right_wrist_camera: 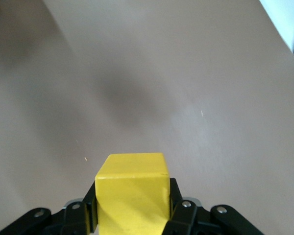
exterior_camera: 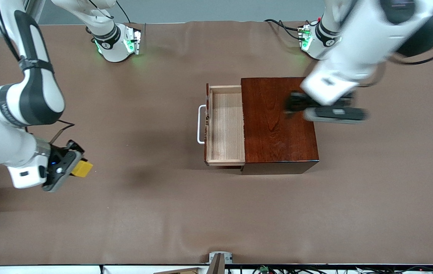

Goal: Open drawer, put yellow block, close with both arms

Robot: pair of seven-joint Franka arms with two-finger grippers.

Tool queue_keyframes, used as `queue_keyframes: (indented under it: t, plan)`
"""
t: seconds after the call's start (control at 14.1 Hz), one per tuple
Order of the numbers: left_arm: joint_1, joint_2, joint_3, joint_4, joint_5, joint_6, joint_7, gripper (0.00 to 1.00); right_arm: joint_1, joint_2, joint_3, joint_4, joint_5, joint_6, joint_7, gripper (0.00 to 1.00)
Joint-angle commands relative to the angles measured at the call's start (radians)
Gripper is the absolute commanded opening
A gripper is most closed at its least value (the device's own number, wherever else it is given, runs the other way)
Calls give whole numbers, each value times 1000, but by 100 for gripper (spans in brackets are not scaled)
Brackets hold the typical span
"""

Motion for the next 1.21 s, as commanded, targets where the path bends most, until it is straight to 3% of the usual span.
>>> queue_keyframes:
  t: [0.0, 0.21, 0.43, 0.57, 1.14]
  plan:
    - [130, -60, -13, -42, -18, -68, 105, 100, 91, 16, 10, 61, -13, -8, -11, 0]
    - [198, -75, -4, -38, -1, -107, 168, 100, 214, 75, 4, 121, -21, 40, 55, 0]
    - [278, -82, -5, -16, 8, -151, 353, 100, 305, 145, 4, 178, -19, 112, 104, 0]
    - [281, -88, -4, -18, 13, -154, 343, 100, 377, 176, 4, 221, -19, 120, 104, 0]
    - [284, -80, -4, 1, 17, -154, 302, 100, 564, 176, 5, 213, -91, 45, 14, 0]
